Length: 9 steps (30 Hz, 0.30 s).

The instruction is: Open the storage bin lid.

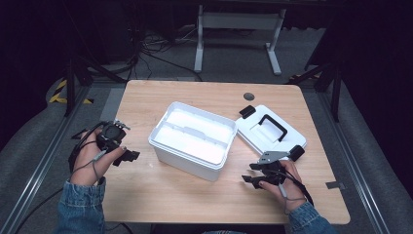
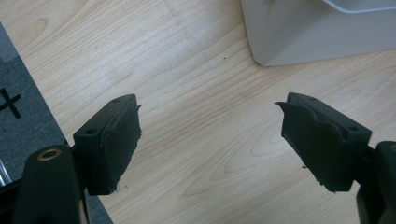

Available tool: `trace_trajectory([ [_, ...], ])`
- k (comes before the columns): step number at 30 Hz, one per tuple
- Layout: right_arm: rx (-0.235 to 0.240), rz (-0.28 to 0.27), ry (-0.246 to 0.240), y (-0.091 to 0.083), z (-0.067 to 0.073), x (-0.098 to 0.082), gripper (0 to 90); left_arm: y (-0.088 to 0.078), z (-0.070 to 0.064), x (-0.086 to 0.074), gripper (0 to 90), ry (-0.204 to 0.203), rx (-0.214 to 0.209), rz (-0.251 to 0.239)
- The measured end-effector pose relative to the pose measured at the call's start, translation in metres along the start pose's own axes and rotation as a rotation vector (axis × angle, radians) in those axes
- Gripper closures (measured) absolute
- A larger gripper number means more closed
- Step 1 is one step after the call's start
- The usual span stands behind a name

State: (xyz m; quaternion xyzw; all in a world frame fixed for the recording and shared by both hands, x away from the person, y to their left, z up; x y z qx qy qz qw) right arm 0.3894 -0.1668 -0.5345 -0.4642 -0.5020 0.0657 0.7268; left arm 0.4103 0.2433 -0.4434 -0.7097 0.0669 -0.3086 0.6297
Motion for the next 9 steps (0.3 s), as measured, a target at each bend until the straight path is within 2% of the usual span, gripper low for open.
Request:
trace_trajectory([
  [3, -0.004, -0.006, -0.003, 0.0006, -0.0002, 0.0001, 42.7, 0.0003, -0.0006, -0.0001, 20.3, -0.01, -0.001, 0.001],
  [9, -0.013, -0.006, -0.012, 0.0024, -0.0013, -0.0013, 42.6, -0.0001, -0.0002, 0.0008, 20.3, -0.002, -0.002, -0.002],
])
Point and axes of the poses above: each handheld gripper's, and its own axes: y roughly forward along the jaws, x roughly out of its top, z roughly to its left, the point moved 9 cm from there along y, roughly forward along the jaws, and after that the axes turned 2 degrees about z, right-handed, at the moved point
